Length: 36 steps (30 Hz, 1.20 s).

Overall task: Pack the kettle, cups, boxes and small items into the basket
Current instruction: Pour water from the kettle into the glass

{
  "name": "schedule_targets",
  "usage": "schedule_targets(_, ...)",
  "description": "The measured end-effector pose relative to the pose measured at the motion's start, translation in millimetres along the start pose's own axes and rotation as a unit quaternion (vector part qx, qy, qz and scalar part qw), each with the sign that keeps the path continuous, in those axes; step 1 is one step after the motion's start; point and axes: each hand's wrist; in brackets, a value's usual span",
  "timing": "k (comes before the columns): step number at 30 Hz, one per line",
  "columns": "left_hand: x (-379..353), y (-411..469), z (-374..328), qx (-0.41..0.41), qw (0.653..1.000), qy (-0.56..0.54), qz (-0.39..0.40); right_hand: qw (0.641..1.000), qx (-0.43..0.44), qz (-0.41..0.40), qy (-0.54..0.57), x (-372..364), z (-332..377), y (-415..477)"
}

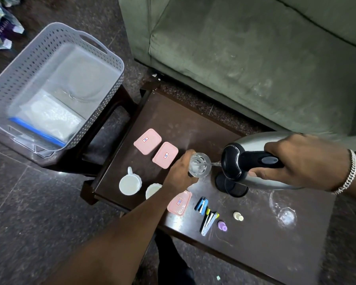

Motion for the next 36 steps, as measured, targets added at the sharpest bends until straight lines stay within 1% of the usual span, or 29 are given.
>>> schedule_targets(4,0.2,-0.3,0.0,-0.002,1.0,0.002,0.003,1.0,-0.005,-0.008,0.005,4.4,-1.8,-2.1)
schedule_targets(20,0.7,-0.2,-1.3,0.002,1.0,0.011,0.001,0.999,0.006,0.006,-0.038,16.4,2.0,-9.1)
schedule_targets(27,1.3,-0.4,-0.4,0.001,1.0,0.01,0.004,0.999,0.014,0.018,-0.038,19.8,1.8,-6.9)
schedule_targets(36,0.7,1.6,2.4,0.001,1.0,0.011,0.007,0.998,0.004,0.043,0.044,1.2,-22.5,9.7)
Point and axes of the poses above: each hand's wrist, its own y-axis towards the middle knuckle, its own x-axis out of the back of the hand, z = x × y, and after that the axes turned 2 degrees about z, right-handed
